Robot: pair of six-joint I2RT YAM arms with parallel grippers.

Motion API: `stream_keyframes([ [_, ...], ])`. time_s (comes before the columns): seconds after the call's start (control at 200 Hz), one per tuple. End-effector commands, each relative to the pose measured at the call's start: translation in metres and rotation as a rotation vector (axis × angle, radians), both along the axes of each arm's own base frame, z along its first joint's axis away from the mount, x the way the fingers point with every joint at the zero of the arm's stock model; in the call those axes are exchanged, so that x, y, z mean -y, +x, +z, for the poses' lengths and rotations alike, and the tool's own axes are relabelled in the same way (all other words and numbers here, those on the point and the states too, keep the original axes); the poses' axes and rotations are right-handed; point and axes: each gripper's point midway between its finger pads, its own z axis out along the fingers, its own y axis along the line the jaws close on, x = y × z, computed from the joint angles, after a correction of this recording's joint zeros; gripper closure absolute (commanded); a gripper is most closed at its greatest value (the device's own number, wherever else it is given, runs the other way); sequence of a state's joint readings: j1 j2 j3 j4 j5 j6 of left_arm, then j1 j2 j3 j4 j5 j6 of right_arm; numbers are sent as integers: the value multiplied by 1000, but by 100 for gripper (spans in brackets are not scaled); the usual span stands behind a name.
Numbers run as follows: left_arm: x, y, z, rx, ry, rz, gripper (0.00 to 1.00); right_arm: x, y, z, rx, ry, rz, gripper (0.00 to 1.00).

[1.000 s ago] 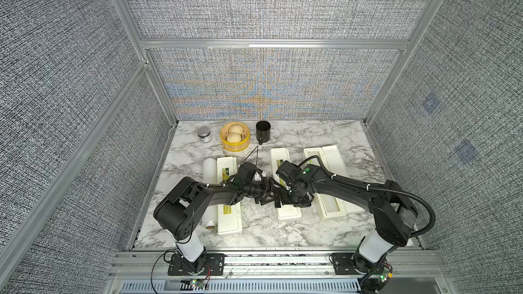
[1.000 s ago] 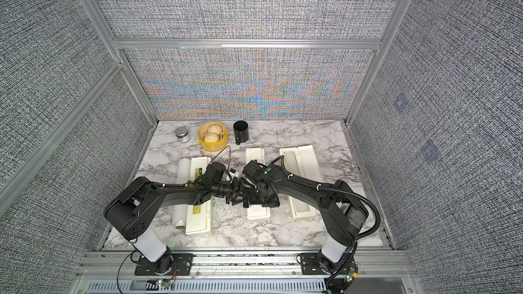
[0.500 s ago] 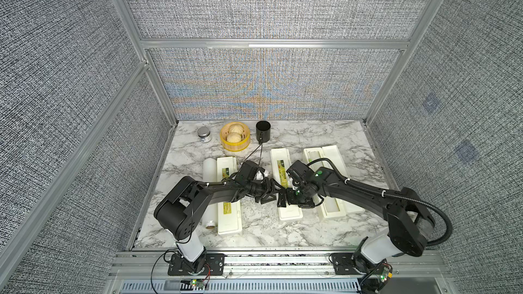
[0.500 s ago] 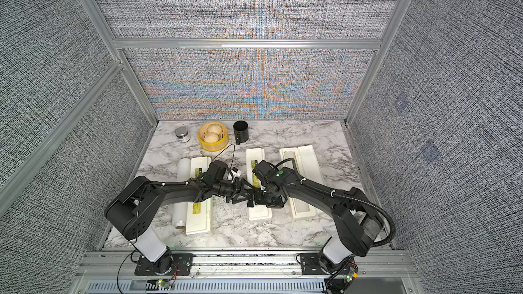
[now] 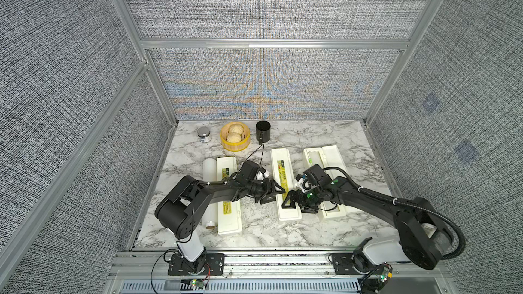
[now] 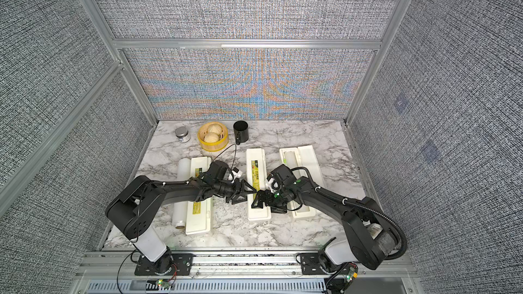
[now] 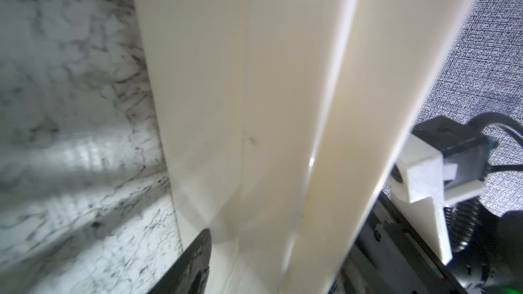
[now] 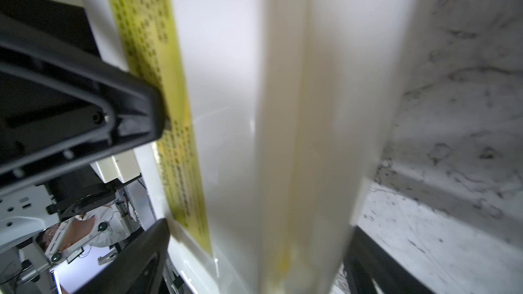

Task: Put plastic wrap rolls into dispensers
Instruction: Close the lid on the plastic wrap cutting box.

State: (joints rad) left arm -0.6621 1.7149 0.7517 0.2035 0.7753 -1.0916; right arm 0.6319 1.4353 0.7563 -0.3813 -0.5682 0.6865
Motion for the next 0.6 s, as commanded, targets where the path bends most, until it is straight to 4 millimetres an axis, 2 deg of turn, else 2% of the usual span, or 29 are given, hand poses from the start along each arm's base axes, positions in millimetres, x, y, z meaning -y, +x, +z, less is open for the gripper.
stream_keyframes([
  [0.0, -39, -24, -52, -149, 248, 79, 35, -4, -1, -14, -37, 9, -23, 12],
  [0.085, -45, -31, -61, -172, 258, 99, 36, -1, 0, -15, -28, -15, -22, 13],
  [0.235, -41, -24, -50, -146, 261, 77, 36, 10, 13, 1, 34, -90, -20, 11],
  [0.43, -32, 6, -22, -92, 227, 53, 34, 23, 40, 17, 102, -142, -44, 6],
  [0.555, -34, 27, -13, -72, 234, 44, 33, 25, 64, 23, 126, -142, -62, 6],
  [0.585, -36, 32, -13, -69, 239, 42, 33, 28, 67, 19, 117, -151, -65, 6],
  [0.59, -36, 33, -13, -68, 239, 43, 33, 26, 72, 25, 131, -143, -68, 6],
])
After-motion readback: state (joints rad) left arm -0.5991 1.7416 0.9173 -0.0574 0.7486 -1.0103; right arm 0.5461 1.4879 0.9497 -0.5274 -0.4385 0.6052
